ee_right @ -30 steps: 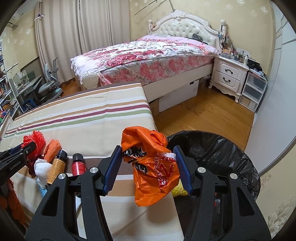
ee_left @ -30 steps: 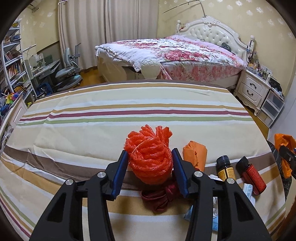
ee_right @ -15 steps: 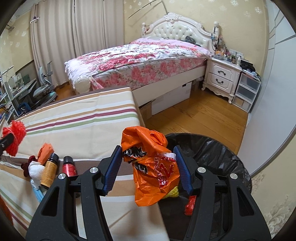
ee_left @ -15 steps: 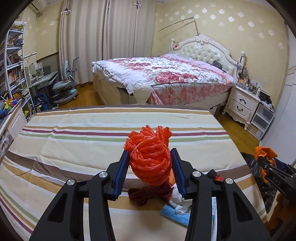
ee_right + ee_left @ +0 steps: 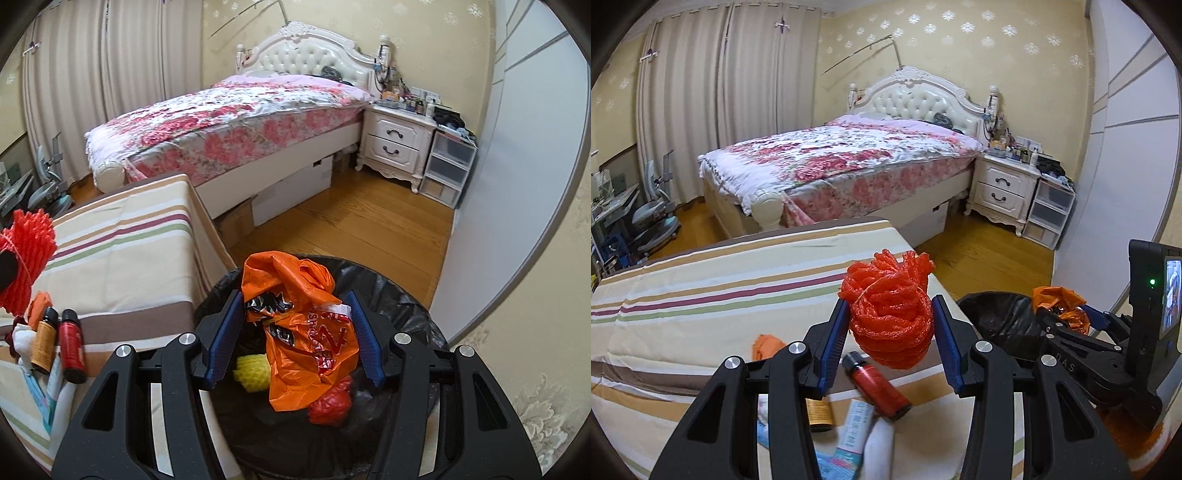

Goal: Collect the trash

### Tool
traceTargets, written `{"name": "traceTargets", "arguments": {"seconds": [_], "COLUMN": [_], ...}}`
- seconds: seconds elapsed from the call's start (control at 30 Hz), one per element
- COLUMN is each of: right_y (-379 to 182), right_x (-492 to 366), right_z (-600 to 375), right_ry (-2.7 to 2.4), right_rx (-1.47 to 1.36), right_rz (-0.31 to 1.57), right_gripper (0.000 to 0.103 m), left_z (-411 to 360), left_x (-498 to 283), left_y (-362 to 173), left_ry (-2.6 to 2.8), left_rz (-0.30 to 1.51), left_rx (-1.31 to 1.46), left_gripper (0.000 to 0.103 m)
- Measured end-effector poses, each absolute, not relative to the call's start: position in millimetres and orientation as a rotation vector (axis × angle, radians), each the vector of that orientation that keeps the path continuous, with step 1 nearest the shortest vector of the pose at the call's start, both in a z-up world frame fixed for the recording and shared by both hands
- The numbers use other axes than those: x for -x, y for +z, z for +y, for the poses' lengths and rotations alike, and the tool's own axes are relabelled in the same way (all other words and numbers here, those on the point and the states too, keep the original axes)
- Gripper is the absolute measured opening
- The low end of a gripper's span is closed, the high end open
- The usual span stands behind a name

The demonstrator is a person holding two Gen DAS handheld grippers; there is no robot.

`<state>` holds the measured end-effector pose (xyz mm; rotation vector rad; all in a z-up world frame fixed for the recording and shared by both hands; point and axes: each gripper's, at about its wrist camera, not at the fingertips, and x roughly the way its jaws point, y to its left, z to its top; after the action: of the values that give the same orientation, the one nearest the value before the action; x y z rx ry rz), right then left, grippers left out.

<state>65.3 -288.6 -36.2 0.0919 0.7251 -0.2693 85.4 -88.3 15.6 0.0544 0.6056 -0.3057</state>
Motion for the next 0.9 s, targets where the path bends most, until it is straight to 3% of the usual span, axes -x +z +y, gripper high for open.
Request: {"name": "traceTargets", "arguments": {"seconds": [0.73, 0.83, 0.9], "right_y": [-45, -46, -46], "right_x": [-64, -63, -62], "right_z": [-325, -328, -329], "right_ry": [-0.402, -0.414, -0.422], "right_rx": [-0.200, -0.212, -0.212], "right_rz": [0.716, 0.717, 0.713], "right_gripper": [0.057, 0.061, 0.062], "left_z": [-166, -171, -172], "left_x": [-112, -113, -115], "left_y": [-22, -27, -29], "left_ry": [-0.420, -0.428, -0.421], "left_rz": [0.662, 0.672, 0.677], "left_rx": [-0.173, -0.186, -0.191], "left_gripper": [0.046, 0.050, 0.059]}}
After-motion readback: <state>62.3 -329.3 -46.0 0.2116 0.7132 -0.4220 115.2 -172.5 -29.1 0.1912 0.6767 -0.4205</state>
